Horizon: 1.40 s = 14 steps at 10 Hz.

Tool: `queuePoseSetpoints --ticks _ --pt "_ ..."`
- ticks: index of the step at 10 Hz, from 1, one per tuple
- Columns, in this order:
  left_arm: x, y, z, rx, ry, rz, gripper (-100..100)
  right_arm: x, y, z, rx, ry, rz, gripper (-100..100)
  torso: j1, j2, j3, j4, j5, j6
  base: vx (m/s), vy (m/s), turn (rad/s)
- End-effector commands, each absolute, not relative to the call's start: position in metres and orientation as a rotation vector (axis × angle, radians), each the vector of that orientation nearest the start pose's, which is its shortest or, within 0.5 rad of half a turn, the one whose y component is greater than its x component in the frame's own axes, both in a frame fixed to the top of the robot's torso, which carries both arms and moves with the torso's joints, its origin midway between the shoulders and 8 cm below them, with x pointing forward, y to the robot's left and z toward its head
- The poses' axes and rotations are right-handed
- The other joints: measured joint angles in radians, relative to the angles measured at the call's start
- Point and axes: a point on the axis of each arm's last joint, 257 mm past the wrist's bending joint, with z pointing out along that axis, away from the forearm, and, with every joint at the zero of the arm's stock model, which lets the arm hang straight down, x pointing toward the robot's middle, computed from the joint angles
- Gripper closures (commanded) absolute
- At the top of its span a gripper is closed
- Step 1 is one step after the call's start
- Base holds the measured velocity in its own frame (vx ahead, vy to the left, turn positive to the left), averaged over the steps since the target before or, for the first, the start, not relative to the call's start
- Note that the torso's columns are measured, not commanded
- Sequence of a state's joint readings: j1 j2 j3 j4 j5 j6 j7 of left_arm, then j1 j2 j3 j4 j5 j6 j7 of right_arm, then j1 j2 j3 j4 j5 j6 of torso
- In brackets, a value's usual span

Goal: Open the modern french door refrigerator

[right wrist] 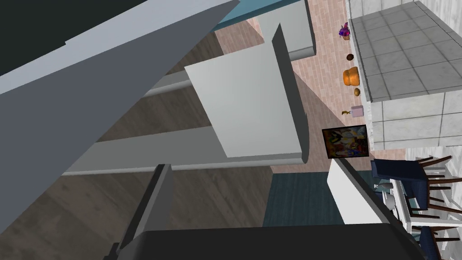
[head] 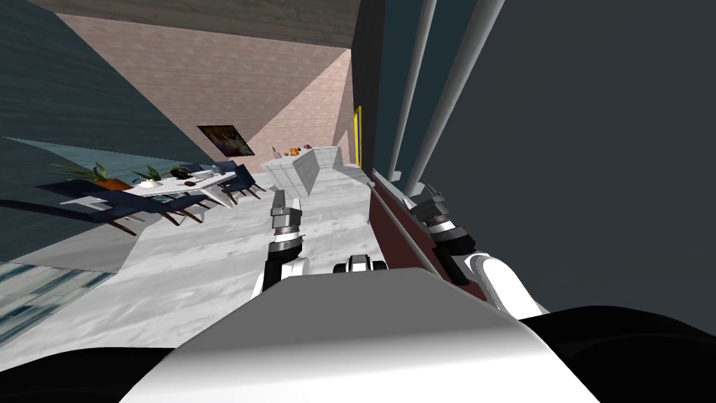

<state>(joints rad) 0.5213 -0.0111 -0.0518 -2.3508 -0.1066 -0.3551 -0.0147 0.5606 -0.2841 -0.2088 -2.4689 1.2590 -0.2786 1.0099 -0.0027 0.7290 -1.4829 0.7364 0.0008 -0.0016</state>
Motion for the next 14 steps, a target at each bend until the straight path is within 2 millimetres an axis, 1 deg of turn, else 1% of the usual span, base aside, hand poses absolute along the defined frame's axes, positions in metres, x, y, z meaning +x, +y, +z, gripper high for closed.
queuePoseSetpoints --ticks 1,2,4,5,6,7,8,9,10,11,12,13,14 --pt "0.356 0.258 0.02 -0.677 0.73 -1.236 0 0.359 -0.266 0.0 -0.863 0.95 -0.865 -100 0.002 0.005 0.003 0.0 0.0 0.001 0.045 0.023 -0.033" --pt "0.356 0.258 0.02 -0.677 0.73 -1.237 0 0.364 -0.267 -0.003 -0.855 0.953 -0.867 100 0.001 0.008 0.005 0.001 0.0 -0.002 -0.061 -0.013 0.02" --pt "0.356 0.258 0.02 -0.676 0.73 -1.237 0 0.374 -0.266 -0.012 -0.852 0.956 -0.868 100 0.0 0.009 0.006 0.0 -0.002 0.001 -0.123 -0.047 0.06" --pt "0.356 0.258 0.02 -0.676 0.729 -1.237 0 0.37 -0.265 -0.01 -0.854 0.952 -0.865 100 -0.001 0.011 0.008 0.002 -0.002 0.003 -0.065 -0.018 0.044" --pt "0.356 0.258 0.02 -0.677 0.73 -1.237 0 0.363 -0.238 -0.005 -0.89 0.905 -0.793 100 0.0 0.012 0.009 0.004 -0.001 0.006 -0.082 0.028 0.148" --pt "0.356 0.258 0.02 -0.676 0.73 -1.237 0 0.363 -0.238 -0.005 -0.89 0.905 -0.793 100 0.009 0.015 0.01 0.005 0.003 -0.001 -0.133 0.029 0.141" --pt "0.356 0.258 0.02 -0.676 0.729 -1.237 0 0.361 -0.23 -0.002 -0.9 0.89 -0.769 100 0.013 0.016 0.011 0.006 0.004 0.0 -0.114 0.028 0.076" --pt "0.356 0.258 0.02 -0.677 0.729 -1.237 0 0.354 -0.213 0.002 -0.922 0.858 -0.722 100 0.01 0.017 0.011 0.007 0.004 0.002 -0.128 0.045 0.137" --pt "0.356 0.258 0.02 -0.676 0.729 -1.237 0 0.354 -0.213 0.002 -0.922 0.858 -0.722 100 0.012 0.019 0.011 0.01 0.006 -0.001 -0.107 0.039 0.062" --pt "0.356 0.258 0.02 -0.677 0.729 -1.237 0 0.347 -0.196 0.006 -0.942 0.827 -0.674 100 0.01 0.017 0.009 0.011 0.006 0.002 -0.108 0.033 0.084" --pt "0.356 0.258 0.02 -0.677 0.729 -1.237 0 0.343 -0.188 0.008 -0.953 0.811 -0.65 100 0.01 0.017 0.008 0.012 0.006 -0.001 -0.128 0.033 0.107" --pt "0.356 0.258 0.02 -0.677 0.729 -1.237 0 0.343 -0.188 0.008 -0.953 0.811 -0.65 100 0.013 0.017 0.008 0.014 0.008 -0.002 -0.078 0.026 0.055" --pt "0.356 0.258 0.02 -0.677 0.729 -1.237 0 0.347 -0.194 -0.003 -0.959 0.848 -0.646 100 0.012 0.016 0.008 0.013 0.007 0.0 -0.027 0.012 0.005"
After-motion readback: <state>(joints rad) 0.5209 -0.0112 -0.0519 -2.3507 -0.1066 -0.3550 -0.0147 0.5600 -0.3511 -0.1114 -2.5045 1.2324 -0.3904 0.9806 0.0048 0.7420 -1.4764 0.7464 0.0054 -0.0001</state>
